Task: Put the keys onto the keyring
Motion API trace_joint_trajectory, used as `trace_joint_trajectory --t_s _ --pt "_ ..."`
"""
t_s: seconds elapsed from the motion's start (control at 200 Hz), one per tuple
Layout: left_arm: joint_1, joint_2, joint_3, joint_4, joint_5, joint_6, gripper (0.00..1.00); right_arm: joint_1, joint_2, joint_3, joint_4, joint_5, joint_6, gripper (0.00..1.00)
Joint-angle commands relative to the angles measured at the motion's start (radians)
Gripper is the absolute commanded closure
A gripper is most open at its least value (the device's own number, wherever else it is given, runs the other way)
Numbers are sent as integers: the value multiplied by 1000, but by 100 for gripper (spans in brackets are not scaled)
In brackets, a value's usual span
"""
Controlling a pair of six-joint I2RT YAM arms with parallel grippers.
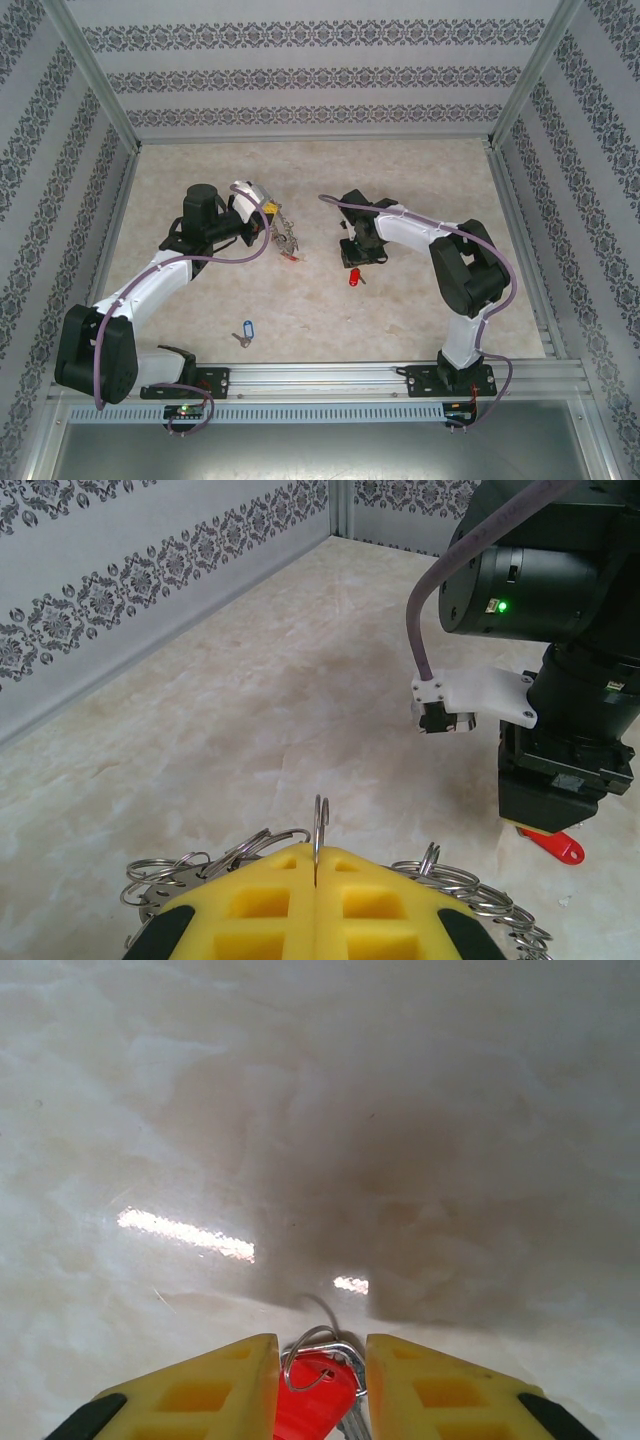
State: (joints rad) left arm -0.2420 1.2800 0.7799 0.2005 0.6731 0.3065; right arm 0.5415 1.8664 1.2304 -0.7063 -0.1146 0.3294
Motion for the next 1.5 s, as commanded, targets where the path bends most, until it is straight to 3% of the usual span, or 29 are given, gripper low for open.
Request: trace_joint_trajectory --t_s 0.0,0.47,0.874,1.494 --pt "-6 -22 7 30 20 15 100 16 20 24 -27 19 -16 72" --pt "-6 -27 5 25 17 18 100 28 48 35 -36 44 -10 71" --pt "-6 -28 5 23 17 19 100 24 26 29 -54 75 -19 83" --pt "-6 -28 7 17 22 22 100 12 -3 3 -52 67 -17 87"
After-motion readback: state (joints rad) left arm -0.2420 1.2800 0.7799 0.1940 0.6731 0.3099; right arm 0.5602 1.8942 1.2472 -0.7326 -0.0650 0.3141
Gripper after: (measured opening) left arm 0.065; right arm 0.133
